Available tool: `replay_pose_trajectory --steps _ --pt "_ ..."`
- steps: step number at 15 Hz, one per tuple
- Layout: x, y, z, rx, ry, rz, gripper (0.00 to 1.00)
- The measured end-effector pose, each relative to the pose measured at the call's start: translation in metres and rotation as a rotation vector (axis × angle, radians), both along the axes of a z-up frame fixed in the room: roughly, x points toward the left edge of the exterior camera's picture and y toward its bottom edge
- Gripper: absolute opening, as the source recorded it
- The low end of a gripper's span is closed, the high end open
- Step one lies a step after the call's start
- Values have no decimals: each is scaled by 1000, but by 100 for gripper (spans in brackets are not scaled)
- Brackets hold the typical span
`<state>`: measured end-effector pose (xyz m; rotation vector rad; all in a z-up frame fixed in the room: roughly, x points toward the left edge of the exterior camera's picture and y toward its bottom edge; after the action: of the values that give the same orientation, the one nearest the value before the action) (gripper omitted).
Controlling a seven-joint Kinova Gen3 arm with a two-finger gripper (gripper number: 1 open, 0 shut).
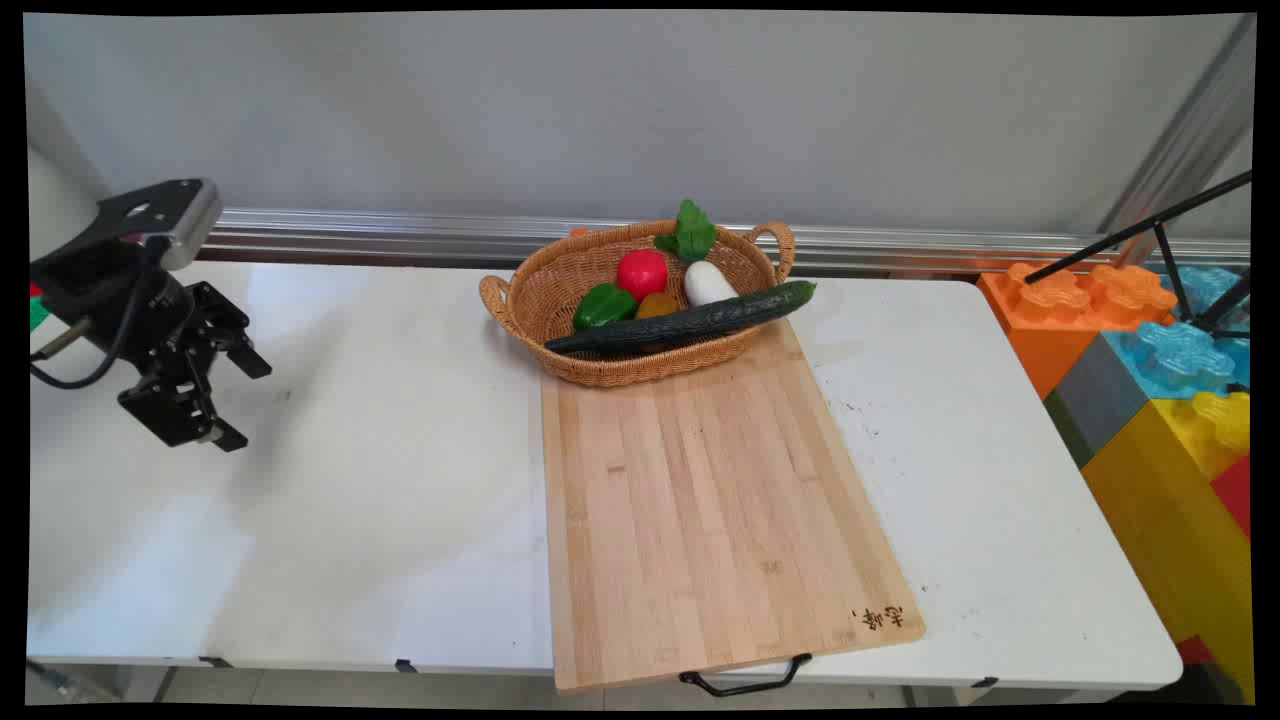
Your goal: Pick up the cucumber from the vegetable basket
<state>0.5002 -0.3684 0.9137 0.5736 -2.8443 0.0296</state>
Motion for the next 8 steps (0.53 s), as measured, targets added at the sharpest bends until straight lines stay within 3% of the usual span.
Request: replay_pose_trajectory --steps 4,8 --pt "-9 -9 -2 -41 21 13 100" --pt "-36 -30 7 -104 51 22 100"
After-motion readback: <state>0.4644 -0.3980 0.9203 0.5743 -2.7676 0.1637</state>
